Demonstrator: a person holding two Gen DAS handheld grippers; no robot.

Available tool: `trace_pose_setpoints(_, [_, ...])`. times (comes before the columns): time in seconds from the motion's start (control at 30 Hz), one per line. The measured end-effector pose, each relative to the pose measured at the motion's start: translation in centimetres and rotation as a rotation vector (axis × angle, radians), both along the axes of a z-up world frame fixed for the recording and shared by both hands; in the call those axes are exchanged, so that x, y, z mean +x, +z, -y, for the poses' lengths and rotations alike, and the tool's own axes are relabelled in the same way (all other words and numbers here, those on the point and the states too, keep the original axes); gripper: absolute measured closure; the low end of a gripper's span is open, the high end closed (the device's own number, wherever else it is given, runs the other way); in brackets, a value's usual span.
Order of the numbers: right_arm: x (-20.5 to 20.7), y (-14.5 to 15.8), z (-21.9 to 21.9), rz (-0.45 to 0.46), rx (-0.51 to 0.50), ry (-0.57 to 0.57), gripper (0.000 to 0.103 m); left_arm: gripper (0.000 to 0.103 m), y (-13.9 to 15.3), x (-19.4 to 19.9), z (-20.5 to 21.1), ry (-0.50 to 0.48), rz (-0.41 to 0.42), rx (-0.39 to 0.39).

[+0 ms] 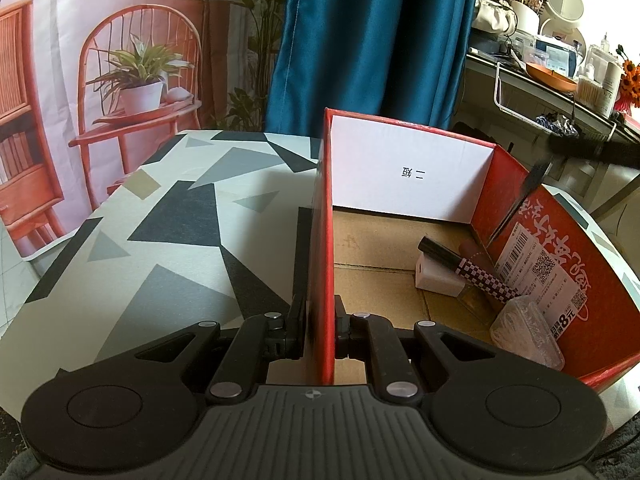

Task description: Organize rigid objects

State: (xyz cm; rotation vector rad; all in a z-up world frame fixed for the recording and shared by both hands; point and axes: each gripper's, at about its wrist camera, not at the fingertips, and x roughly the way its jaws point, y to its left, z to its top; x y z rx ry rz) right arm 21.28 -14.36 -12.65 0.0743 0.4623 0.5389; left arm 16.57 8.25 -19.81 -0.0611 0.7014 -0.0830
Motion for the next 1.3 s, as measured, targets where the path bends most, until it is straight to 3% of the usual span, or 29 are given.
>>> trace_pose_setpoints(0.33, [-0.4,-3.9,-5.3,-0.181,-0.118,0.096,0.101,0.089,0.0,0.0,0.0,0.001,0.001,-0.003])
trace_pose_setpoints(0.63, [-0.3,-4.1,-3.1,-0.176,-0.136,0.035,0.1,0.089,0.0,0.0,0.0,0.001,0.001,-0.003])
trace_pose_setpoints(0.83, [0.1,-2.8,0.3,-0.101,-0.102,-0.078,0.087,0.089,-0.1,0.0,0.0,-0.001,0.002,-0.002])
trace_pose_setpoints(0.97, [0.4,-2.2,3.8,-0.07,-0.1,-0.186,0.058,0.089,-0.1,0.0,0.0,0.0,0.002,-0.001])
trace_pose_setpoints(1.13, [0.9,-3.8,7.8,-0.08,-0.108,-0.296,0.054,0.089,-0.1,0.0,-0.1,0.001,0.002,-0.005])
trace_pose_setpoints(1.3, [1.6,-8.4,9.8,-0.167,-0.075,-0.364,0.054,0.089,0.0,0.0,0.1,-0.001,0.001,0.006])
